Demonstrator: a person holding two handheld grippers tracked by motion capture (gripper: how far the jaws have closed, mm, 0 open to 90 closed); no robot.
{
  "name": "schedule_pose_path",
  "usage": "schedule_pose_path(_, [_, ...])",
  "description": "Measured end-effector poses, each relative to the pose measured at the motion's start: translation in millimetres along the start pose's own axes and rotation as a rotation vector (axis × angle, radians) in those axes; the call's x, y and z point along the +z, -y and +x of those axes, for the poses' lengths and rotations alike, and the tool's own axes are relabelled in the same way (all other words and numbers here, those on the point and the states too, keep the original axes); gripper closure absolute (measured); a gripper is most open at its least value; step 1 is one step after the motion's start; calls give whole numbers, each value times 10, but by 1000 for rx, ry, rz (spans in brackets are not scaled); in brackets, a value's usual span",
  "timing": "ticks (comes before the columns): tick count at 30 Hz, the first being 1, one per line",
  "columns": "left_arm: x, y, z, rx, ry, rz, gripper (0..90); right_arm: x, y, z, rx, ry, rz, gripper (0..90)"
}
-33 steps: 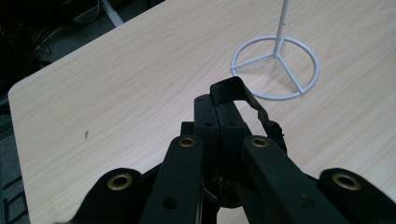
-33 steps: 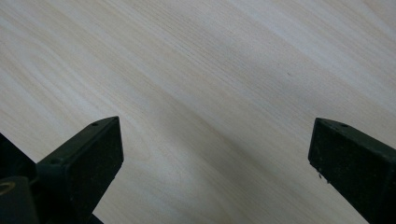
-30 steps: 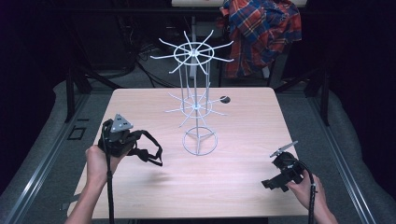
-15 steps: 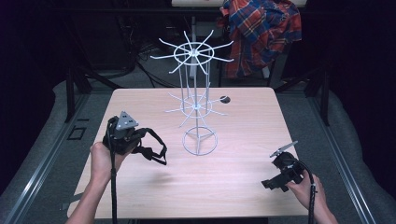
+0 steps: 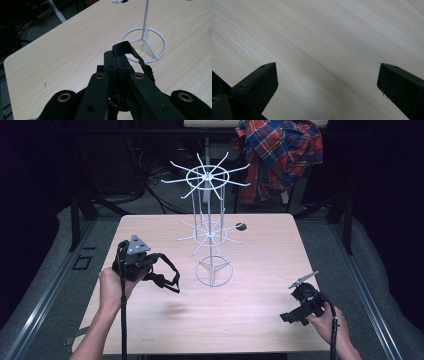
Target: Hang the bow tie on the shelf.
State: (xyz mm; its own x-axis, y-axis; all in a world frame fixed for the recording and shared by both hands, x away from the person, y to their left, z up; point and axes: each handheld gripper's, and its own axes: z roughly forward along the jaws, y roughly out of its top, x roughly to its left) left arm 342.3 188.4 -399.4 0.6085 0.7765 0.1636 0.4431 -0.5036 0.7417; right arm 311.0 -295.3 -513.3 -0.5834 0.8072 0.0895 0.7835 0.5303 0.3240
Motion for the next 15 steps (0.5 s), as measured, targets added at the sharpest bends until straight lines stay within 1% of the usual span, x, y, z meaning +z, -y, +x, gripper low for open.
schedule_pose_path(6, [11, -66, 11, 4, -1, -5, 892, -8, -1, -4, -5, 2, 9, 28])
schedule_pose_path(7, [9, -92, 14, 11, -2, -2, 892, 2, 2, 4, 3, 2, -5, 28])
schedule_pose_path(9, [13, -107, 11, 5, -3, -10, 892, 2, 1, 5, 3, 2, -5, 28])
schedule_pose_path(11, [7, -143, 16, 15, -5, -11, 892, 6, 1, 8, 5, -3, -8, 28])
schedule_pose_path(14, [9, -173, 12, 13, -3, -15, 892, 4, 1, 6, 2, -4, -5, 28])
schedule_pose_path(15, [7, -189, 18, 24, -6, -10, 892, 5, 1, 6, 2, -4, -5, 28])
